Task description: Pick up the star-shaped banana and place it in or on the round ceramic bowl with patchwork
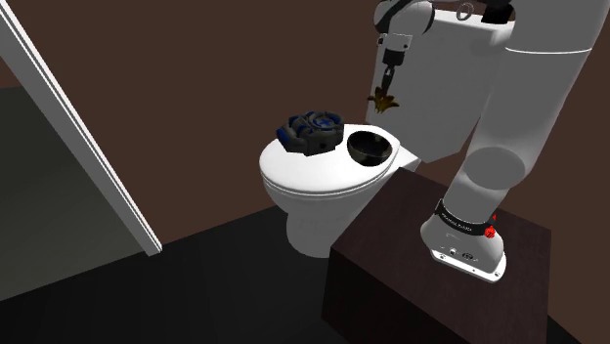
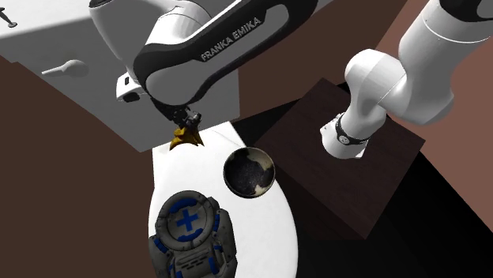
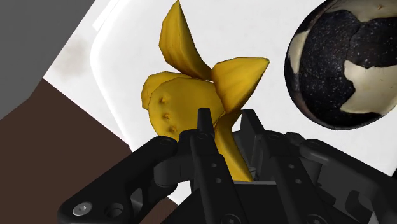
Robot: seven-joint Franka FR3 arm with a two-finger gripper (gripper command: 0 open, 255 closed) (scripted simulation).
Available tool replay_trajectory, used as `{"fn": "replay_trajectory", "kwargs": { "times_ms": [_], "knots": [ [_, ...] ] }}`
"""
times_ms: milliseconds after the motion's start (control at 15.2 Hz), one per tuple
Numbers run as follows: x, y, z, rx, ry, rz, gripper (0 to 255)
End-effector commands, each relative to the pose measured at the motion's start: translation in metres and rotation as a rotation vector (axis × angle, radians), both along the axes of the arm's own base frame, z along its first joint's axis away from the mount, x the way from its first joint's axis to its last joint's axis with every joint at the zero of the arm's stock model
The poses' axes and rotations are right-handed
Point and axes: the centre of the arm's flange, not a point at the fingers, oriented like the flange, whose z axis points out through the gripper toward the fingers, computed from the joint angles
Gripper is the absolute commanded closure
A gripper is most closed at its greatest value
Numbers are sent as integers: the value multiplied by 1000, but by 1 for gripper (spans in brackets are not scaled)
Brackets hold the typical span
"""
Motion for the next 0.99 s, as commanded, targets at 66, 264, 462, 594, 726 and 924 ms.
{"fn": "replay_trajectory", "kwargs": {
  "times_ms": [66,264,462,594,726,924],
  "knots": [
    [1,1,11,0,0,0,255],
    [-8,39,14,0,0,0,255],
    [-16,78,16,0,0,0,255],
    [-21,104,18,0,0,0,255],
    [-27,129,20,0,0,0,255],
    [-35,168,22,0,0,0,255]
  ]
}}
